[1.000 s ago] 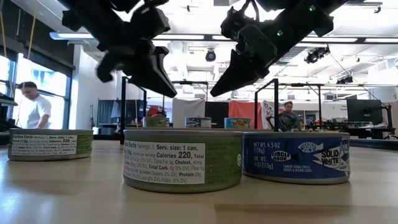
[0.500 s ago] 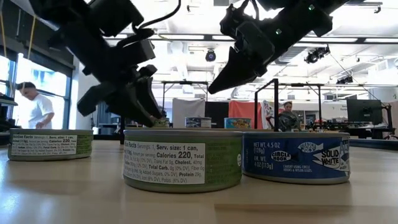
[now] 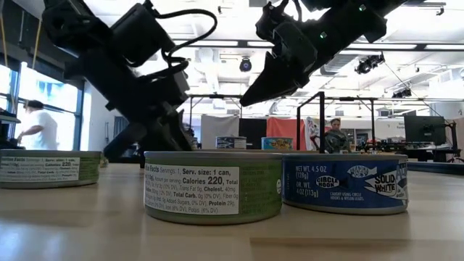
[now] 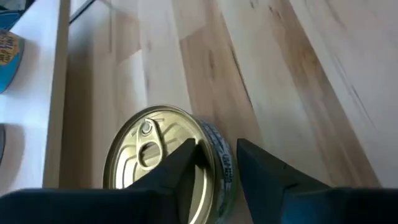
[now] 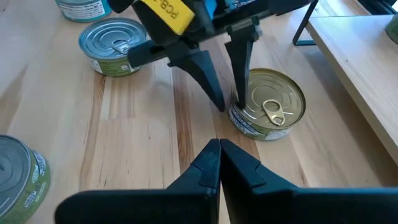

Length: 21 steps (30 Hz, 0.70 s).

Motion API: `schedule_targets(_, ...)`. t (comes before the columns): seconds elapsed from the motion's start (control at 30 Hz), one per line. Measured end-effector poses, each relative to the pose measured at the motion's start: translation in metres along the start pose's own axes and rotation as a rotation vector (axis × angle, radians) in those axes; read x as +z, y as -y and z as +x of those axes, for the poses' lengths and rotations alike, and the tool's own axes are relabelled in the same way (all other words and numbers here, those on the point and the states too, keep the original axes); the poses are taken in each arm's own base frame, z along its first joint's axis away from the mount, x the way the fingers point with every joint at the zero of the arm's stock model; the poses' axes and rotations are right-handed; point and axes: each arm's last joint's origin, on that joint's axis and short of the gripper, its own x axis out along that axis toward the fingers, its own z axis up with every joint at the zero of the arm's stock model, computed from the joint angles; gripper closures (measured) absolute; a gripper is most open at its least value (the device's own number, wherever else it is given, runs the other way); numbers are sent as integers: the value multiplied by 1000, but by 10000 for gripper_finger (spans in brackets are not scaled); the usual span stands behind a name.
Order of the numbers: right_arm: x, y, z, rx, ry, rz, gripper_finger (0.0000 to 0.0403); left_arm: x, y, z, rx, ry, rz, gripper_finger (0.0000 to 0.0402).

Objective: Stack canned seafood by type on shelf
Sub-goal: Put the green tuna can on the shelf

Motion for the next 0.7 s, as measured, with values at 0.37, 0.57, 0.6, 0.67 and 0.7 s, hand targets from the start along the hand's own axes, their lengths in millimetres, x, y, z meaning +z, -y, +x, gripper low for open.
schedule_targets(0.37, 0, 0, 0, 0, 0, 0, 403, 6, 8, -8, 8, -5, 14, 391)
schedule_targets(0.57, 0, 0, 0, -1, 0, 0, 403, 18, 13, -27, 44, -56, 83, 399)
schedule_targets(0.6, 0, 0, 0, 0, 0, 0, 403, 21, 13, -30, 65, -61, 91, 399)
schedule_targets(0.67, 0, 0, 0, 0, 0, 0, 403, 26, 13, -35, 120, -76, 107, 400)
schedule_targets(0.7, 0, 0, 0, 0, 0, 0, 403, 27, 14, -37, 149, -86, 116, 401)
